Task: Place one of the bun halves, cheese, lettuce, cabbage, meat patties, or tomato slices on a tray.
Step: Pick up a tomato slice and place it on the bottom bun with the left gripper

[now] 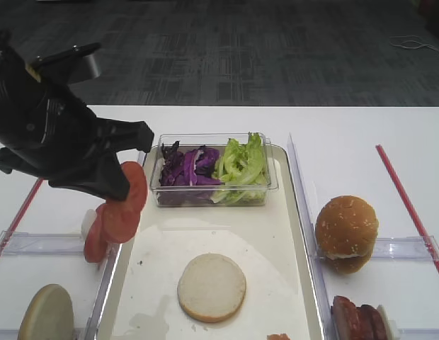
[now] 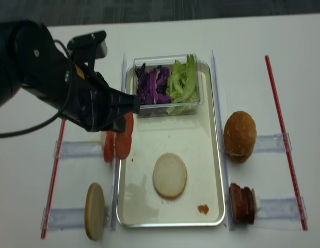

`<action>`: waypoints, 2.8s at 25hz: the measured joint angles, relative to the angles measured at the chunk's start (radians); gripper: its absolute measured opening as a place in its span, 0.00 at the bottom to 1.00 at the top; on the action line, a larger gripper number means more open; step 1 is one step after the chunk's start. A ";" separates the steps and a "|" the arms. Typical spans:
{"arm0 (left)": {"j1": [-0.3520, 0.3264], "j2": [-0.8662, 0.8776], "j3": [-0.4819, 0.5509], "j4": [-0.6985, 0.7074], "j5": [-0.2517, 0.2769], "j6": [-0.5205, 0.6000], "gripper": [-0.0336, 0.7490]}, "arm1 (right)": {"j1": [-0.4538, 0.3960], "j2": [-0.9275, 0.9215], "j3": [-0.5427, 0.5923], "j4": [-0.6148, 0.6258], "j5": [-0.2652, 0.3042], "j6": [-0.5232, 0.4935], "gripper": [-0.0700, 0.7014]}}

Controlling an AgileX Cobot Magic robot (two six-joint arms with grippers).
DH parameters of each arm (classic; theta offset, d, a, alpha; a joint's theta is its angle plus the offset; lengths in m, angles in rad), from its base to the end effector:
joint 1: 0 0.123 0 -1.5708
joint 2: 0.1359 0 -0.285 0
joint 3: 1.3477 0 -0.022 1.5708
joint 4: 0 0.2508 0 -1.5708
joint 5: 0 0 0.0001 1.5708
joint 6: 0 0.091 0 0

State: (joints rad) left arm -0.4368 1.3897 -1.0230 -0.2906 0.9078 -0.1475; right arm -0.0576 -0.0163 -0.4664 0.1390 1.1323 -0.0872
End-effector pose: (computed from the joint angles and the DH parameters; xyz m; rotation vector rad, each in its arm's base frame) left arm 0.2351 -0.1325 0.2781 0.2162 2.7990 -0.5129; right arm -0.0065 0.0118 0.2629 -0.0426 2.1252 0.0833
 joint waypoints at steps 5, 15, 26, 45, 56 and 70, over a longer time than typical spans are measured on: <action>0.002 -0.025 0.063 -0.086 -0.055 0.060 0.06 | 0.000 0.000 0.000 0.000 0.000 0.000 0.68; 0.002 -0.026 0.170 -0.347 -0.157 0.253 0.06 | 0.000 0.000 0.000 0.000 0.000 0.002 0.68; 0.002 -0.026 0.223 -0.445 -0.242 0.333 0.06 | 0.000 0.000 0.000 0.000 0.000 0.002 0.68; 0.003 0.028 0.287 -0.986 -0.267 0.802 0.06 | 0.000 0.000 0.000 0.000 0.000 0.002 0.68; 0.004 0.042 0.406 -1.240 -0.280 1.042 0.06 | 0.000 0.000 0.000 0.000 0.000 0.002 0.68; 0.004 0.215 0.406 -1.347 -0.179 1.203 0.06 | 0.000 0.000 0.000 0.000 0.000 0.002 0.68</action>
State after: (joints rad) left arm -0.4328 1.6047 -0.6166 -1.6381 0.7286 1.0551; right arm -0.0576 -0.0163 -0.4664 0.1390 1.1323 -0.0854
